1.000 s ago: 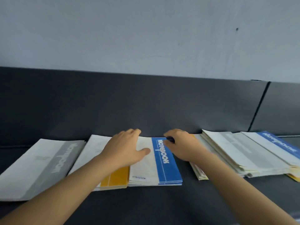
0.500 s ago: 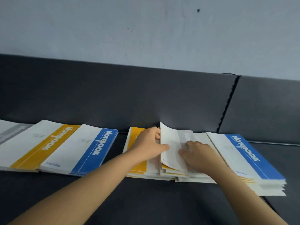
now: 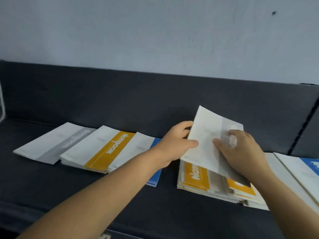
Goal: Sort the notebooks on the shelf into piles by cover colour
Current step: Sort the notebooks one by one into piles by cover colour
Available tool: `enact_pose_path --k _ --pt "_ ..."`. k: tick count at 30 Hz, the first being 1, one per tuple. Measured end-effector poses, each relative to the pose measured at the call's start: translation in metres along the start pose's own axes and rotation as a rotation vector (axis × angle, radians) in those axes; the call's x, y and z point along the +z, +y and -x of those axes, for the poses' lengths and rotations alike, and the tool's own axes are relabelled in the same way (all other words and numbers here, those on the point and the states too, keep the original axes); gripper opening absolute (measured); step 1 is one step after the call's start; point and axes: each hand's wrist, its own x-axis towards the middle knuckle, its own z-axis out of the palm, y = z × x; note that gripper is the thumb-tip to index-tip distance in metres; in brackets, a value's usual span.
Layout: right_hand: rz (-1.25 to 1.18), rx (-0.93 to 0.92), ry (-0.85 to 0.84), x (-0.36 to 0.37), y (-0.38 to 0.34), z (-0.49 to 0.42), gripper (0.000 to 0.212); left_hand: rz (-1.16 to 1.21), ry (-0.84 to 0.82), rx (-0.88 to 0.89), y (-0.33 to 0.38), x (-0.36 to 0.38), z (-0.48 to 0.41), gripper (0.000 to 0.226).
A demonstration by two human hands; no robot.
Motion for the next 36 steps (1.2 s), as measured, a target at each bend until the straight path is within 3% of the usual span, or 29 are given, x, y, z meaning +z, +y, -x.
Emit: enact_pose_path --k 11,17,23,26,29,36 --pt "-0.094 -0.148 -0.151 0.178 -0.256 0.021 0.051 -0.278 0.143 -0.094 -0.059 -0.305 0.062 0.058" --pt "-0.112 -0.164 -0.260 0.251 -0.352 0.022 0.056 -0.470 0.178 -0.149 -0.092 -0.415 0.068 0.058" --pt "0.236 -0.258 -0.444 0.301 -0.359 0.025 0.033 -0.901 -0.052 -0.285 -0.146 -0.418 0.075 0.089" --pt "0.361 -0.291 -0.429 0.300 -0.362 0.025 0.037 -0.973 -0.124 -0.297 -0.149 -0.419 0.077 0.089" --pt "0.359 -0.334 -0.366 0.287 -0.363 0.021 0.043 -1.132 -0.101 -0.175 -0.138 -0.423 0.073 0.073" --pt "0.343 -0.233 -0.259 0.222 -0.308 0.017 0.045 -1.362 0.008 0.108 -0.093 -0.378 0.051 0.063"
